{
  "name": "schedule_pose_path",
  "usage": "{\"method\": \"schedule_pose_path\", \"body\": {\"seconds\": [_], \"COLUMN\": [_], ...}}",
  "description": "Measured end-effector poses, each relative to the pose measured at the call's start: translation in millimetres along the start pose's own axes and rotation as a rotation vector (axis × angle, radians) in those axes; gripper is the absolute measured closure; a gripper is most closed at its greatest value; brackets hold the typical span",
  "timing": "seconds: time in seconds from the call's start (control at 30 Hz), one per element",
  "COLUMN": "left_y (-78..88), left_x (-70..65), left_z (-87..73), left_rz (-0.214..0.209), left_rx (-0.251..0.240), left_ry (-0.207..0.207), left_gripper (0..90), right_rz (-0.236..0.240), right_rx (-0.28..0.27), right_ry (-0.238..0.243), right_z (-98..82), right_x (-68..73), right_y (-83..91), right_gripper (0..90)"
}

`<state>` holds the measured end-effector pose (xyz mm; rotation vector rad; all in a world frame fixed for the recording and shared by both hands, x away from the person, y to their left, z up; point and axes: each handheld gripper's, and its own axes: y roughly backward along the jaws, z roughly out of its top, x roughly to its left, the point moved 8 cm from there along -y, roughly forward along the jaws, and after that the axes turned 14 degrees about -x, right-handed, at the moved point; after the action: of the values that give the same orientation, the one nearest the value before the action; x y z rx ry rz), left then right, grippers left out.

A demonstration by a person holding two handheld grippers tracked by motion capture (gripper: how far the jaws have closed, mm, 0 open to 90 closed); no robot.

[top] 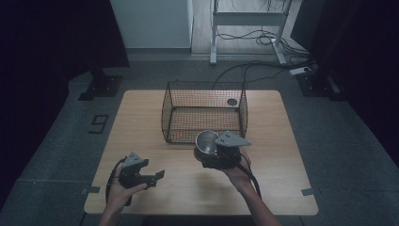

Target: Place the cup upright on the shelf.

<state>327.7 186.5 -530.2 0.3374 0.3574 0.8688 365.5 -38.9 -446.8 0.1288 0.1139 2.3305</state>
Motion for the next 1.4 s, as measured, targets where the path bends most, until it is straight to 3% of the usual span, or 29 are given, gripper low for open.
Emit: {"method": "schedule_pose_path", "body": {"seconds": [1.4], "left_y": [-4.9], "left_x": [-5.3], "left_z": [-3.0], "left_rz": [-0.012], "left_rx": [0.013], "left_ry": [-0.015], "left_gripper": [15.3], "right_rz": [-0.052], "right_rx": [0.005], "right_ry": [-0.012], "right_z": [32.0], "right_x": [-31.0], "right_y": [-32.8], "right_gripper": [18.3]}}
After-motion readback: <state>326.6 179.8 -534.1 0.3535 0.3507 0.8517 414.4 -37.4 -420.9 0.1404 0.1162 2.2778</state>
